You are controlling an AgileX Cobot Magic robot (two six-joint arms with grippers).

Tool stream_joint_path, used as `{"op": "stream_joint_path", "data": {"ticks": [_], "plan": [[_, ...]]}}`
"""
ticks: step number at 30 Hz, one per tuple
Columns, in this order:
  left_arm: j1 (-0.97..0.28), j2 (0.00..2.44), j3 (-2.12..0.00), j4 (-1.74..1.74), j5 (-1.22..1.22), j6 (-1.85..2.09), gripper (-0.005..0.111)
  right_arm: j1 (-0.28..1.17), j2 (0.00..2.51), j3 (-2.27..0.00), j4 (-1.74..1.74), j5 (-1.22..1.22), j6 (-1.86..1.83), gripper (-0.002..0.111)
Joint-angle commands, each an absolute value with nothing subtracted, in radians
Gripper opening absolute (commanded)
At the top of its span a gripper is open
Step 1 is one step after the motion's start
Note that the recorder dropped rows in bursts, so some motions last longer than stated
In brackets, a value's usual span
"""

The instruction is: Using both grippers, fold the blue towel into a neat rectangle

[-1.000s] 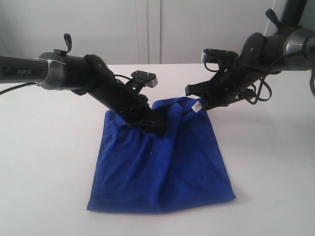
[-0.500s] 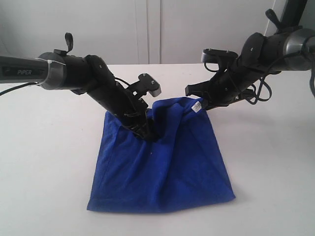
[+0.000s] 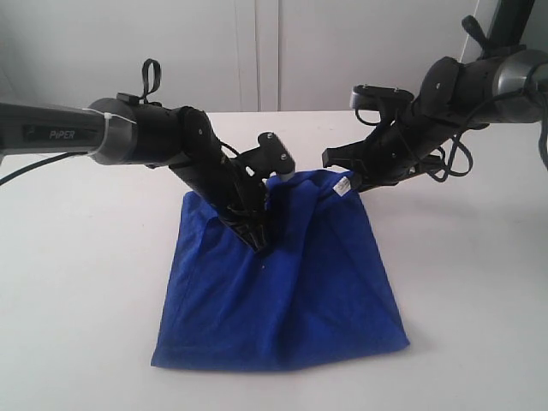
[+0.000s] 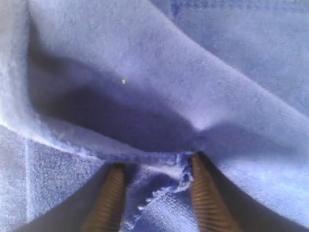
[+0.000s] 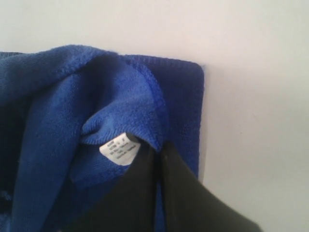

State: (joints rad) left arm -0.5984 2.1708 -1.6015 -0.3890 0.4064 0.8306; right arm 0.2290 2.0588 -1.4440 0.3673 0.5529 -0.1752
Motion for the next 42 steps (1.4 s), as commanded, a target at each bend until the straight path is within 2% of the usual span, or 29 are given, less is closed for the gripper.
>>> {"op": "stream_joint_path", "data": {"ticks": [1,3,5,14,31,42], "plan": [[-0.602,2.164,-1.606,-0.38,0.418,0.811,0.024,0.22,2.049,-1.442,0.366,0.553,-0.18,0.0],[-0.602,2.164,-1.606,-0.38,0.418,0.811,0.009,0.22,2.049,-1.442,0.366,0.553,-0.18,0.0],[-0.602,2.164,-1.606,-0.38,0.418,0.811,0.0,0.22,2.049,-1.442,0.366,0.553,-0.18,0.0],[-0.589,2.097,-1.608,-0.38,0.444,0.784,0.0,0.22,2.049,-1.442,0.366,0.551,-0.18,0.0],[-0.418,1.989,-1.608,-0.437,0.531,0.706,0.0,0.22,1.95,-1.442,0.361,0.502,-0.295,0.0],[-0.391,1.81,-1.608,-0.435,0.633,0.637,0.0,0.22,1.78,-1.442,0.275,0.667,-0.336,0.0]]}}
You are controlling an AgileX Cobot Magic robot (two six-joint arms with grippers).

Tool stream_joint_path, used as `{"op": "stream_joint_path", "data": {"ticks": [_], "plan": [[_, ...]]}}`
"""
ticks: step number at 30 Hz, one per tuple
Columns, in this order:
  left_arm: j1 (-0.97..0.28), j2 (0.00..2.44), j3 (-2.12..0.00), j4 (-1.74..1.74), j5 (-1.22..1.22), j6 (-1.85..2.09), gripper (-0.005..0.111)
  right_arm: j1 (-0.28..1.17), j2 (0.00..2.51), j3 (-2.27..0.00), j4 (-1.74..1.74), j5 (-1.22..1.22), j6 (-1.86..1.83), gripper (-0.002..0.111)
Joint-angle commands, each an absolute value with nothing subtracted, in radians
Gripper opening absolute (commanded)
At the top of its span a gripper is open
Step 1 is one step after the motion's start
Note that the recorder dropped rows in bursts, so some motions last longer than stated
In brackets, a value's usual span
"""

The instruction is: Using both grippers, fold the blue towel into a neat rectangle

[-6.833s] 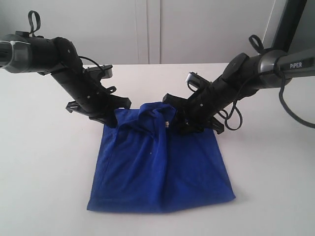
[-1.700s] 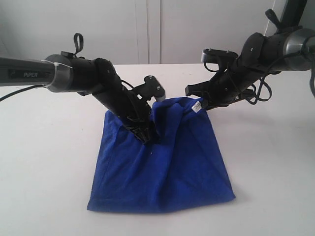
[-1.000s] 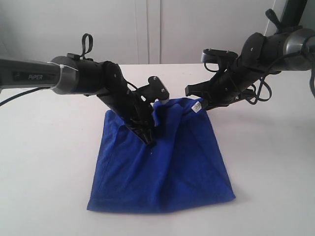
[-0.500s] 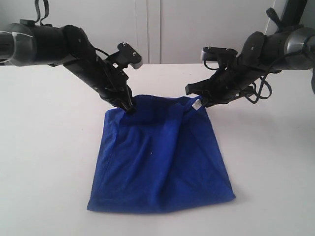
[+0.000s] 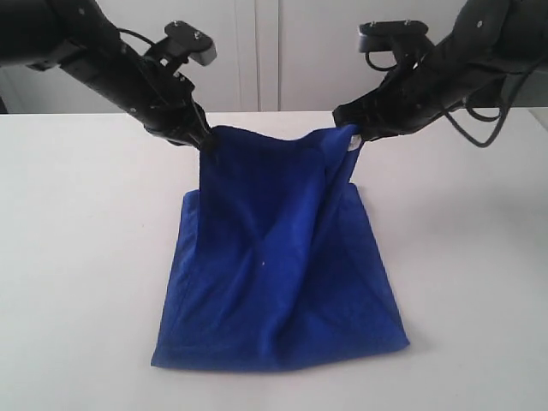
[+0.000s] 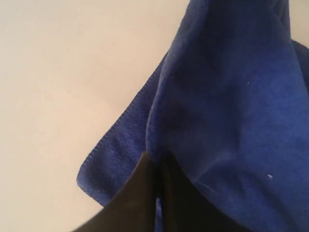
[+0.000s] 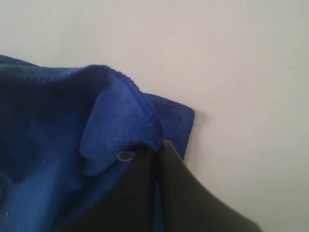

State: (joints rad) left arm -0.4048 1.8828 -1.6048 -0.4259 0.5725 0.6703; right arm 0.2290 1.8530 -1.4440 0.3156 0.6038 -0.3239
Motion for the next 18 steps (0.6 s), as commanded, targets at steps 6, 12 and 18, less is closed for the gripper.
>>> {"op": "stream_joint_path", "data": {"ticks": [6,12,18], "plan": [[-0.388,1.664,-1.608,-0.389,0.825,0.588,0.0,0.22,1.607,-1.442,0.211,0.827,-0.318,0.0],[-0.388,1.541,-1.606,-0.388,1.062,0.498,0.0,0.22,1.462,-1.442,0.22,0.995,-0.311,0.0],[-0.391,1.452,-1.606,-0.388,1.19,0.329,0.0,0.22,1.297,-1.401,0.235,1.124,-0.261,0.0]]}}
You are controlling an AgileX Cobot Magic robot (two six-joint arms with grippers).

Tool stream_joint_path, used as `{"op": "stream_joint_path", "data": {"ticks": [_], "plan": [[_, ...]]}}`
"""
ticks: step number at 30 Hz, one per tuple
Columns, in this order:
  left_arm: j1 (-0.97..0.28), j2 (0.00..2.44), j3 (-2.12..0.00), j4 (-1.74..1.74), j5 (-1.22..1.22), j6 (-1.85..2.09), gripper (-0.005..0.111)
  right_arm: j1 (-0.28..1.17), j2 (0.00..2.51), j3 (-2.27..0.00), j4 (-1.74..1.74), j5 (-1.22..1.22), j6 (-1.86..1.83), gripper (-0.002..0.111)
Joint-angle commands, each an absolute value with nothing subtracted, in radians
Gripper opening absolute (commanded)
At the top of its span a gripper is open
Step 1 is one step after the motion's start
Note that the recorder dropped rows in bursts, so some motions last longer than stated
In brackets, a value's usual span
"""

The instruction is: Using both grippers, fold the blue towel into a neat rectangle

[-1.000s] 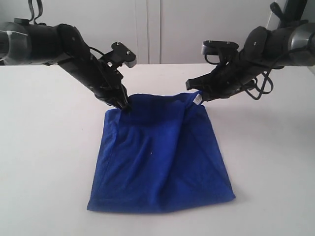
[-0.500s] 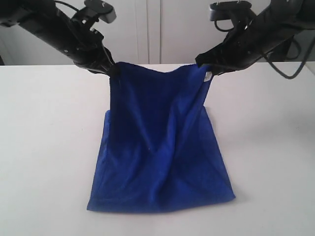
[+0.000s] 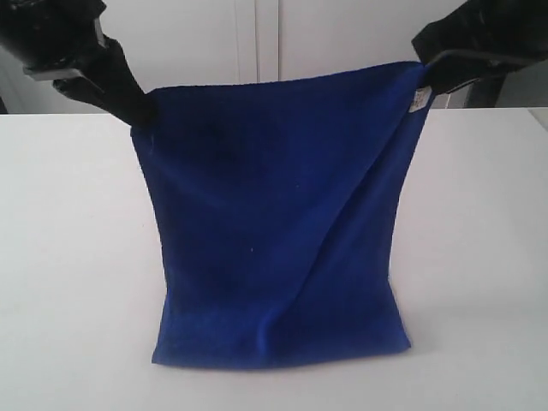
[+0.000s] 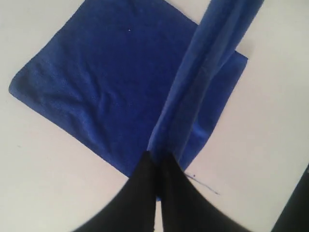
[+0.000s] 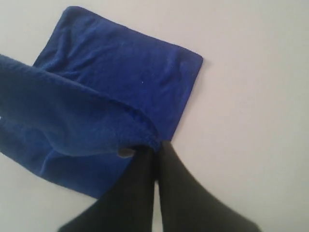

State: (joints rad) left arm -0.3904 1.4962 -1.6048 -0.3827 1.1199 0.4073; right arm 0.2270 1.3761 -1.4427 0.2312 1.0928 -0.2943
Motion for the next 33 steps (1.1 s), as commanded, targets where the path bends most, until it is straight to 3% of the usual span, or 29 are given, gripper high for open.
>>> {"op": "stream_joint_path", "data": {"ticks": [1,7,22,33], "plan": [[-0.391,1.437,-1.604,-0.388,1.221,0.307,0.0,0.22,1.26,-1.362,0.235,1.132,-0.261,0.0],[-0.391,1.377,-1.535,-0.421,1.221,0.252,0.0,0.22,1.167,-1.21,0.238,1.142,-0.261,0.0],[-0.391,0.974,-1.031,-0.664,1.197,0.249,0.0,0.22,0.802,-1.025,0.363,1.221,-0.241,0.0],[-0.391,0.881,-0.9,-0.716,1.167,0.242,0.0,0.22,0.631,-0.932,0.392,1.221,-0.179,0.0]]}}
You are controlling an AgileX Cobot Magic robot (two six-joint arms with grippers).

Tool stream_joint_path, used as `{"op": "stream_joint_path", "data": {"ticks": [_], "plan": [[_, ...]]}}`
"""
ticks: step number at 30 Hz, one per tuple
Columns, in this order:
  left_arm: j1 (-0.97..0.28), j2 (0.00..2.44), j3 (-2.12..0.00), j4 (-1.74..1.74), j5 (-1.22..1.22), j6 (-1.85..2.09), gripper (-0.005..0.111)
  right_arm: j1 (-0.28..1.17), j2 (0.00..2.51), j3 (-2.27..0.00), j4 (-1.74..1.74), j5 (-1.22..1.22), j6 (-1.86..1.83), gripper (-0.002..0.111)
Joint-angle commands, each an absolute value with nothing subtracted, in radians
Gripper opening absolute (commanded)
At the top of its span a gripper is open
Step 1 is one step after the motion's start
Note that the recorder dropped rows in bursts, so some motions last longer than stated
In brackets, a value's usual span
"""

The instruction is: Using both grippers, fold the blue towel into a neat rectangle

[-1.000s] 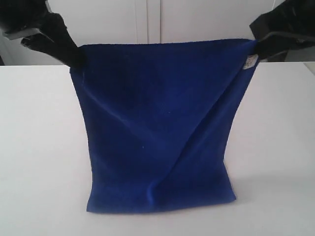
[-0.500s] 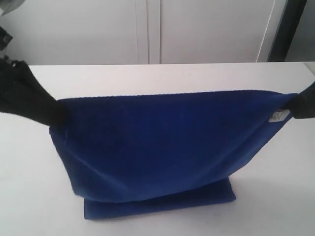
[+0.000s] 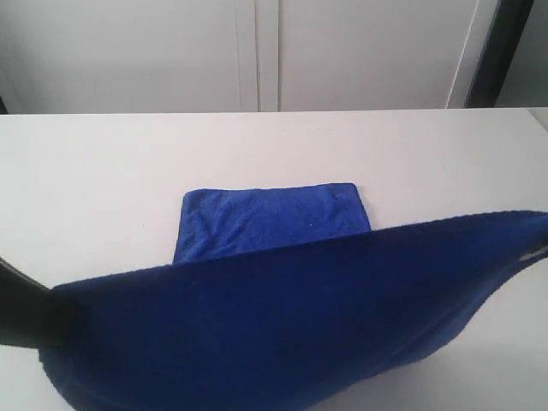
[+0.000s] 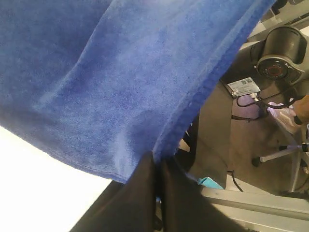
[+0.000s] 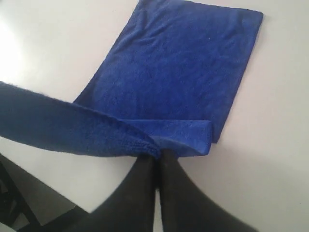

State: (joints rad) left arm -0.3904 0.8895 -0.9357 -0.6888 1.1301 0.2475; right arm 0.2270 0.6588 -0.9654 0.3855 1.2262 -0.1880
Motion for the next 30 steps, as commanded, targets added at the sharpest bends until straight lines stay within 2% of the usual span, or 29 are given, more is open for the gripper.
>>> {"op": "stream_joint_path", "data": {"ticks": [1,17,30], "plan": [[-0.391,0.881,-0.894,-0.716,1.164,0.249,0.0,0.22,0.627,-0.923,0.392,1.221,-0.179,0.0],[-0.391,0.881,-0.881,-0.716,1.016,0.269,0.0,0.22,0.646,-0.902,0.39,1.219,-0.178,0.0],[-0.391,0.994,-0.881,-0.692,0.817,0.298,0.0,0.22,0.829,-0.902,0.388,1.022,-0.191,0.0]]}}
